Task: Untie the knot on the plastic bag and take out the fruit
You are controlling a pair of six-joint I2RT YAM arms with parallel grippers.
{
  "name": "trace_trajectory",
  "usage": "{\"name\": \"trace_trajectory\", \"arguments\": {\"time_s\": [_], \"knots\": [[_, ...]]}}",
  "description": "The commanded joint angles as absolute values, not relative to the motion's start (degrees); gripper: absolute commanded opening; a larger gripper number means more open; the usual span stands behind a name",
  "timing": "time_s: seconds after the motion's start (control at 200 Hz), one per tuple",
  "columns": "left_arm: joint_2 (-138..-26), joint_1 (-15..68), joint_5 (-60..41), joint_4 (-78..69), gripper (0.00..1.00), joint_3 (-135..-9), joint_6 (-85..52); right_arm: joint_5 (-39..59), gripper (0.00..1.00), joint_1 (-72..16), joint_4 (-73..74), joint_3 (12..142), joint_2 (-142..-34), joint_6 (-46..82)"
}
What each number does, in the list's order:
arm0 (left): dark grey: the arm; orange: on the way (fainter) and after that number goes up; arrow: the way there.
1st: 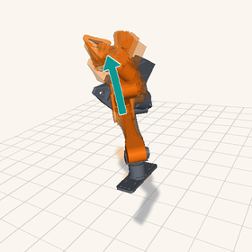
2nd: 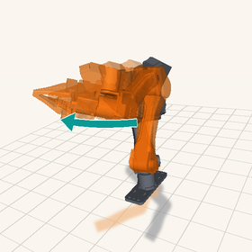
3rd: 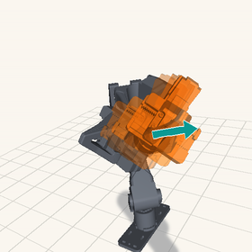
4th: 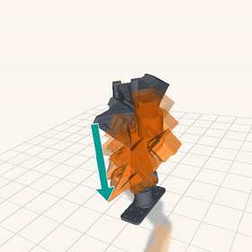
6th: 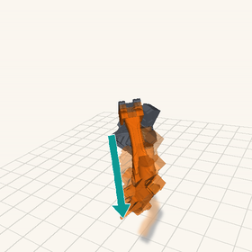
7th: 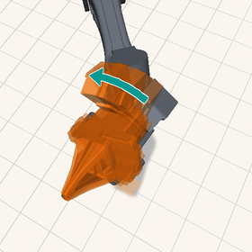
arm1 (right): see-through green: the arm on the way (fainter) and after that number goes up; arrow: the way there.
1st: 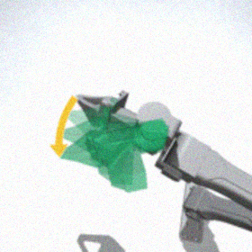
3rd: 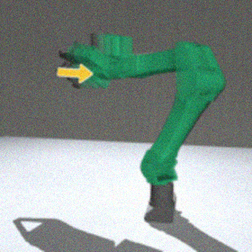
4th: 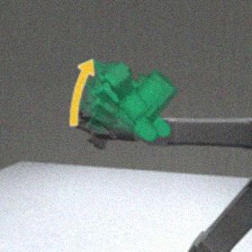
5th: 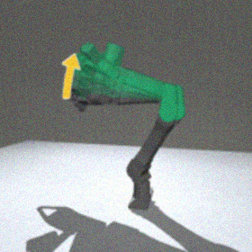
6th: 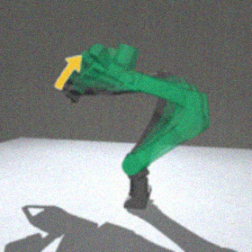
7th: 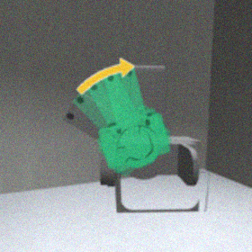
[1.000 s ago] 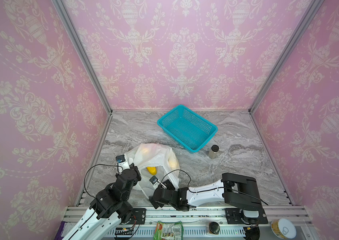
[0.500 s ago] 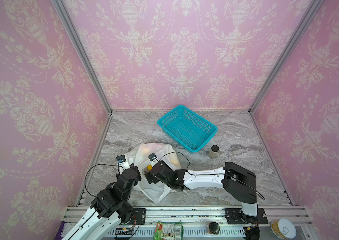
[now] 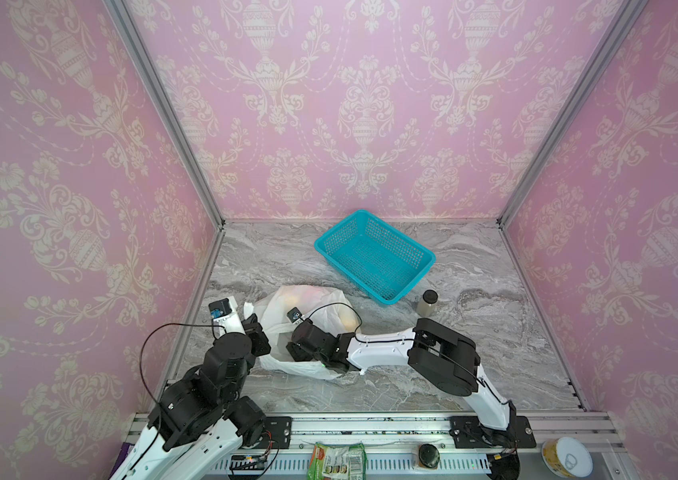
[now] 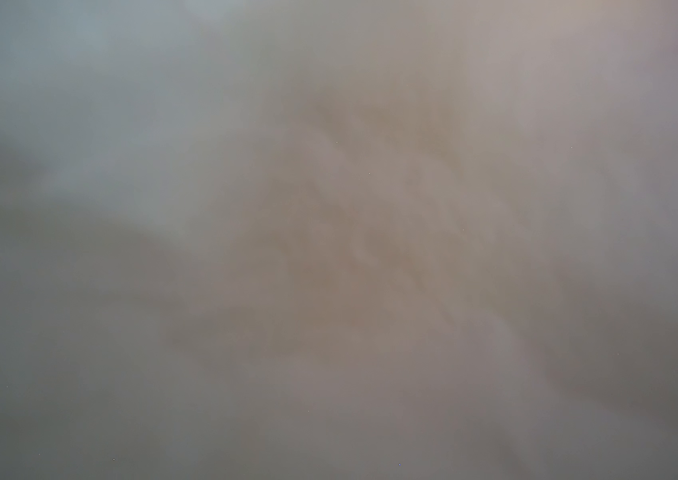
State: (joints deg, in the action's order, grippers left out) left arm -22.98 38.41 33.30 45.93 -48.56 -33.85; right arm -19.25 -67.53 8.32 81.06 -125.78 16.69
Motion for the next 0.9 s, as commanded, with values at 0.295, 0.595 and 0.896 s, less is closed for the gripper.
{"name": "trace_trajectory", "arguments": {"time_s": [0.295,0.595,0.896], "knots": [[-29.19,38.57,6.82,48.85,0.0,-49.63,-1.37,-18.73,0.59,-66.47,11.57,80.69,-122.11,17.18],[-21.12,37.02,3.68,43.07,0.0,-45.09,0.7,-23.69,0.5,-63.4,14.62,80.42,-116.14,17.7],[-26.69,35.29,-1.51,42.7,0.0,-45.88,2.46,-28.81,0.4,-62.03,20.95,79.89,-110.06,14.45]]}}
